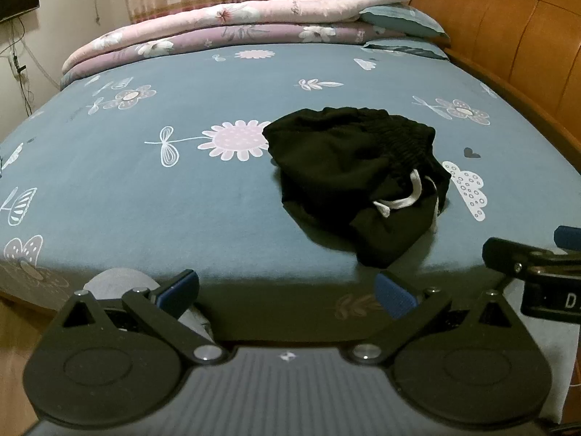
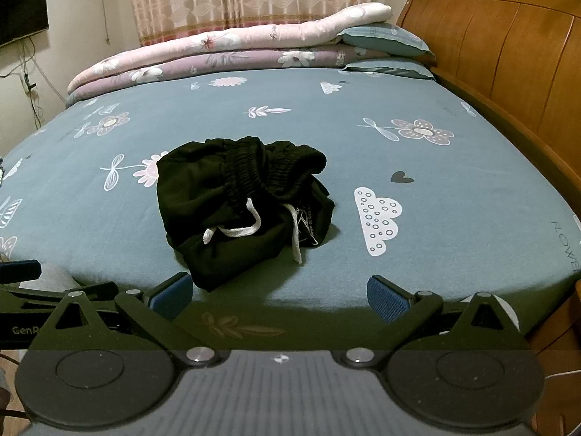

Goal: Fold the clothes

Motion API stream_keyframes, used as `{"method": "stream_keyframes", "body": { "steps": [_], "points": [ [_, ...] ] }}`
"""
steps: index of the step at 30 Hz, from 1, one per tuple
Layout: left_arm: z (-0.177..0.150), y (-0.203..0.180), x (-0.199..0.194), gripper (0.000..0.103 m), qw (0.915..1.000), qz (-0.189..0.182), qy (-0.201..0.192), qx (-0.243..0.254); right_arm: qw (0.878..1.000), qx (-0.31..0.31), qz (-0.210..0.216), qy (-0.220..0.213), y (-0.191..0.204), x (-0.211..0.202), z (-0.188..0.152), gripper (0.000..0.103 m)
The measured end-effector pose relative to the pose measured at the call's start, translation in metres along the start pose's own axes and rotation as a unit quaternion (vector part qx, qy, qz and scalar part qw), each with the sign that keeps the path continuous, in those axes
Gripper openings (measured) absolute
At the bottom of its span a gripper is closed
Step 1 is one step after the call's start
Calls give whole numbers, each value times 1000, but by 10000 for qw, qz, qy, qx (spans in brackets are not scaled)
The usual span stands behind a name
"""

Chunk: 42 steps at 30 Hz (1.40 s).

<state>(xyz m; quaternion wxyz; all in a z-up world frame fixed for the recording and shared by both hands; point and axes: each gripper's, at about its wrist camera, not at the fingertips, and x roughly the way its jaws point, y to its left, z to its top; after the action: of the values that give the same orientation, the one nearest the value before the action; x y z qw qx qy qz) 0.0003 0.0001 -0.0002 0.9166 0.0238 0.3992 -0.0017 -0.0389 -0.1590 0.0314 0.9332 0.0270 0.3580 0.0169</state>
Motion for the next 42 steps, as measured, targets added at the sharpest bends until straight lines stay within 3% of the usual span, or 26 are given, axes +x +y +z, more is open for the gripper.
{"method": "stream_keyframes", "body": {
  "steps": [42],
  "points": [
    [3,1,1,102,9999,-65,-84,-49,9999,115,-21,-128,-5,-3,1,103]
  ]
}}
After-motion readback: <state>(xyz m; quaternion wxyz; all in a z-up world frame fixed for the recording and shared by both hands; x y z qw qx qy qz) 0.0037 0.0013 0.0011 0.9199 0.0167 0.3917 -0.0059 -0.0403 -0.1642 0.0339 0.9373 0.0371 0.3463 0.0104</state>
